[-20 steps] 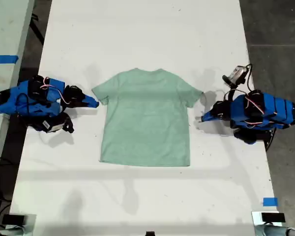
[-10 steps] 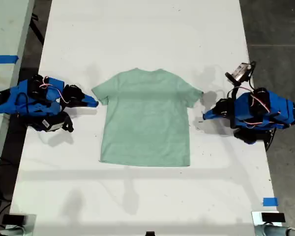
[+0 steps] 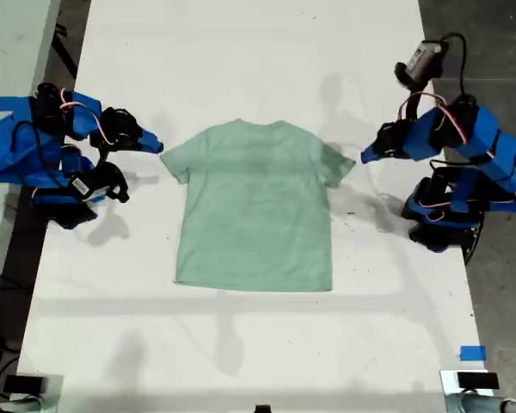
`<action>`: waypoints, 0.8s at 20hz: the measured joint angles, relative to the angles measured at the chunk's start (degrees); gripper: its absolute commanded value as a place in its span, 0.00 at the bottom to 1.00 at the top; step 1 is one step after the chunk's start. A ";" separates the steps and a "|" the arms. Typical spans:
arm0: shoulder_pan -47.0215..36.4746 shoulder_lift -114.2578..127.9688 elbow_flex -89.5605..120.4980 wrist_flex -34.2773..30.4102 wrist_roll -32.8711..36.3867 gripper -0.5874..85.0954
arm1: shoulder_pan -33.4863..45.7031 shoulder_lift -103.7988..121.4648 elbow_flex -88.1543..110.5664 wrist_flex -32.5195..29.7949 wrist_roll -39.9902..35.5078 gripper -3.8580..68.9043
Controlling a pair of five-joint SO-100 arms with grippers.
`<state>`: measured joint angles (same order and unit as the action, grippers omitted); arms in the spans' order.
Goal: Fold tshirt
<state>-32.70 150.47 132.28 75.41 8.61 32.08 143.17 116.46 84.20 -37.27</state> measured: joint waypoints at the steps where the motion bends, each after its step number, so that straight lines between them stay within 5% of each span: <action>1: -1.85 -4.39 -4.39 1.85 2.64 0.01 | 2.37 -4.66 -5.10 1.85 -3.25 0.04; 5: -8.00 -21.53 -19.60 8.96 13.71 0.01 | 10.11 -19.60 -20.83 7.65 -13.89 0.05; 11: -11.95 -29.71 -23.64 9.05 18.81 0.03 | 13.18 -25.49 -24.70 8.61 -21.01 0.48; 16: -12.66 -30.06 -23.55 8.35 19.07 0.05 | 16.35 -25.40 -9.84 -4.04 -28.13 0.53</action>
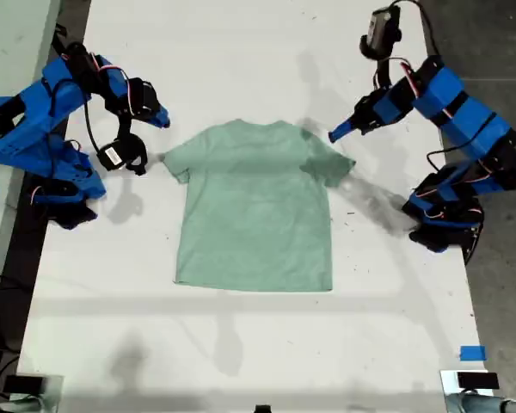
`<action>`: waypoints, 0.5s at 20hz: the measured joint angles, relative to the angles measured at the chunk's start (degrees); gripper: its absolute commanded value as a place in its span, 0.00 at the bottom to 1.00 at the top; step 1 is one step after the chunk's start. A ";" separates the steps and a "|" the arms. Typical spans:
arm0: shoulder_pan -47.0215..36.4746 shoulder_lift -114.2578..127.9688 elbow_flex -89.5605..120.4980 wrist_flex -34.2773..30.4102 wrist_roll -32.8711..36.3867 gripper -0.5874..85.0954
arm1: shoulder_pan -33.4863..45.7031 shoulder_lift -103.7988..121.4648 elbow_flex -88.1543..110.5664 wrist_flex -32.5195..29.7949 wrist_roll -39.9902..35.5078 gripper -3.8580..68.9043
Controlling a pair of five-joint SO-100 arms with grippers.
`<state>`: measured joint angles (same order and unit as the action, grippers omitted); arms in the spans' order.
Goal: Fold tshirt
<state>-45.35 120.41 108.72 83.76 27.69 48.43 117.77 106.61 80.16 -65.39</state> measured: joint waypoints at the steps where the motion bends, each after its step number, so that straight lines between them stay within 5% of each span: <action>1: 0.00 0.00 0.00 -0.18 0.00 0.05 | 0.70 0.00 3.96 -3.25 -0.79 0.54; 10: -1.23 -0.53 3.34 -1.76 0.00 0.05 | 5.71 -6.33 20.30 -22.50 -7.12 0.54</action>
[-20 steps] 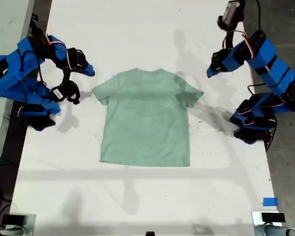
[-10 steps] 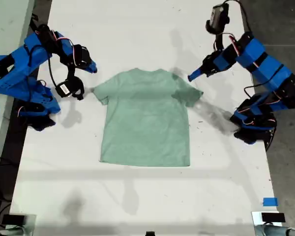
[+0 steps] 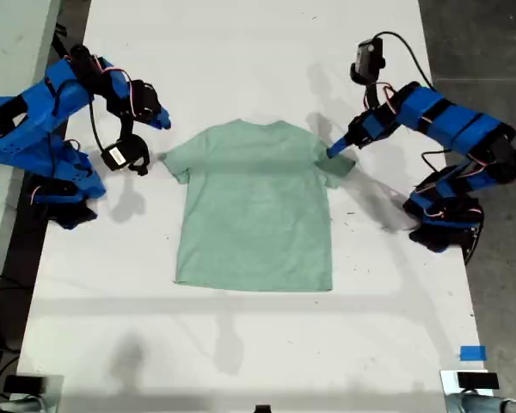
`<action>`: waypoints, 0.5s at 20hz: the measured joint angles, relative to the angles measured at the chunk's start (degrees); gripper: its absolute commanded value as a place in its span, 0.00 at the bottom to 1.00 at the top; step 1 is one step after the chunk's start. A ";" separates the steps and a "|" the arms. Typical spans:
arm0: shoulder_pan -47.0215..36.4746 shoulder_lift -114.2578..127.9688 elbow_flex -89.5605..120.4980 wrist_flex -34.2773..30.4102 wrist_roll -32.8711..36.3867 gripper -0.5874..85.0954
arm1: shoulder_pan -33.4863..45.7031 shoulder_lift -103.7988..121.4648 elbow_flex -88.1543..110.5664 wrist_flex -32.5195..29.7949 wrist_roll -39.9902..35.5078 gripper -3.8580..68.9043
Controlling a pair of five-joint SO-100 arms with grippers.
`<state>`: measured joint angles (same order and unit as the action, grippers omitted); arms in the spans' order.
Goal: Fold tshirt
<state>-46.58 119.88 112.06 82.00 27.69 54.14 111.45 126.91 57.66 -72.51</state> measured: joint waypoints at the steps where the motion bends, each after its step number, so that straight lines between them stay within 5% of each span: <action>1: 0.00 0.00 0.88 -0.44 0.00 0.05 | 0.00 -1.93 0.00 -1.32 0.00 0.54; 6: 0.00 0.00 1.93 -1.49 0.00 0.05 | 0.00 -14.94 -0.70 -3.60 -0.79 0.50; 9: -0.53 0.00 2.37 -1.67 0.00 0.05 | -0.09 -19.69 -5.27 -3.16 -1.76 0.40; 10: -0.53 -0.18 2.37 -1.76 0.00 0.05 | -0.09 -20.04 -6.15 -2.81 -2.02 0.30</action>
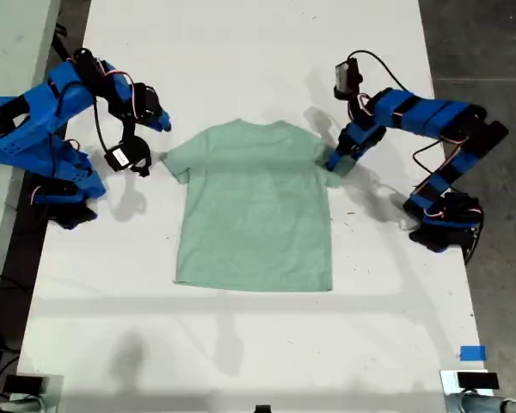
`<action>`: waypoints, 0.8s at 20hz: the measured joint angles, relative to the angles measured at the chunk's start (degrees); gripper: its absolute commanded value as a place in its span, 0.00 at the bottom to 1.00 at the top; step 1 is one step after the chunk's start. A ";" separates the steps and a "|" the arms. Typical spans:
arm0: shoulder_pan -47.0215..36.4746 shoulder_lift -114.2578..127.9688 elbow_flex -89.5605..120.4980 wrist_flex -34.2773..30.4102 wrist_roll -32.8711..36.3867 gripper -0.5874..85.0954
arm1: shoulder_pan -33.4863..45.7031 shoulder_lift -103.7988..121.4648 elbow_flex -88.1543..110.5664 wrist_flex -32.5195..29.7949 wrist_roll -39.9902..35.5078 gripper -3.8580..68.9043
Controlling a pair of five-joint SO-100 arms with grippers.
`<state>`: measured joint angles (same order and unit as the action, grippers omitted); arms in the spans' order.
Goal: Fold tshirt
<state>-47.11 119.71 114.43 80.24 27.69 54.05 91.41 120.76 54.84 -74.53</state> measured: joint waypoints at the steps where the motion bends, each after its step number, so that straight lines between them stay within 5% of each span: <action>1: -0.09 -0.18 0.18 -0.09 0.00 0.05 | 0.00 -0.53 -0.62 0.18 0.00 0.16; 3: -0.18 -0.18 0.79 -0.09 0.00 0.05 | 0.00 -0.79 -1.05 0.53 0.00 0.04; 9: -0.18 -0.18 1.23 -0.09 0.35 0.05 | 0.00 -1.76 -4.39 3.25 -0.35 0.03; 16: -0.18 -0.18 2.11 -0.88 0.53 0.05 | -7.91 -2.02 -32.26 23.82 4.04 0.03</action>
<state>-47.29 119.53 116.54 79.37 28.21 46.14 89.38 88.51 78.66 -70.49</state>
